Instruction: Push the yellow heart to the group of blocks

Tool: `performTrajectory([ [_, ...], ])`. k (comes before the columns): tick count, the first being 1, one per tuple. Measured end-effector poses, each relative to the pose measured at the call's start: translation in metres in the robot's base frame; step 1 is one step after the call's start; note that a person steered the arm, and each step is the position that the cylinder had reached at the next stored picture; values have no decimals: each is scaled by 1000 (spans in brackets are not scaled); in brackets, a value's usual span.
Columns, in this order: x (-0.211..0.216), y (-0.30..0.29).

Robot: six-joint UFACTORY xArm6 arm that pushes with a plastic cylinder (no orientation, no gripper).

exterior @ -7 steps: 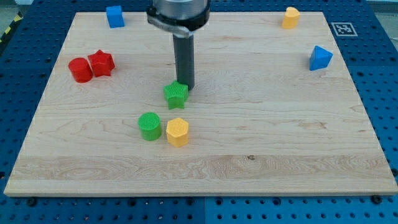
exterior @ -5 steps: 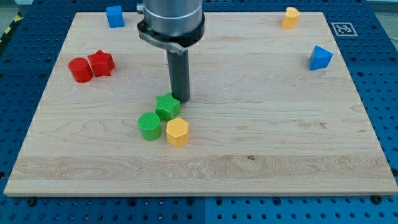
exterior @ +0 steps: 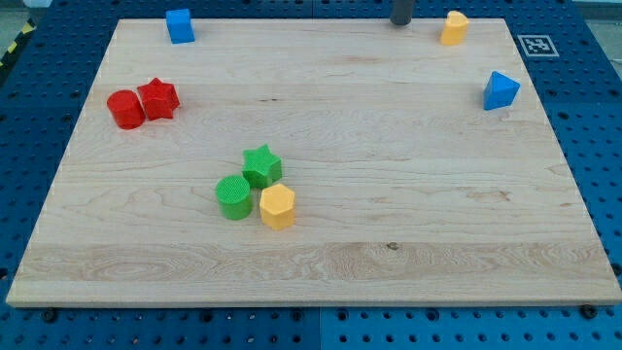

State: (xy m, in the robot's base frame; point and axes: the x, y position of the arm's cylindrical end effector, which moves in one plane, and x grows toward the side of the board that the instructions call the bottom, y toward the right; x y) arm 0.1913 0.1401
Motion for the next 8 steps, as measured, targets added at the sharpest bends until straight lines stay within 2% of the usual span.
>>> performTrajectory([
  [2, 1, 96],
  [5, 33, 77],
  [7, 41, 115],
  [8, 49, 112],
])
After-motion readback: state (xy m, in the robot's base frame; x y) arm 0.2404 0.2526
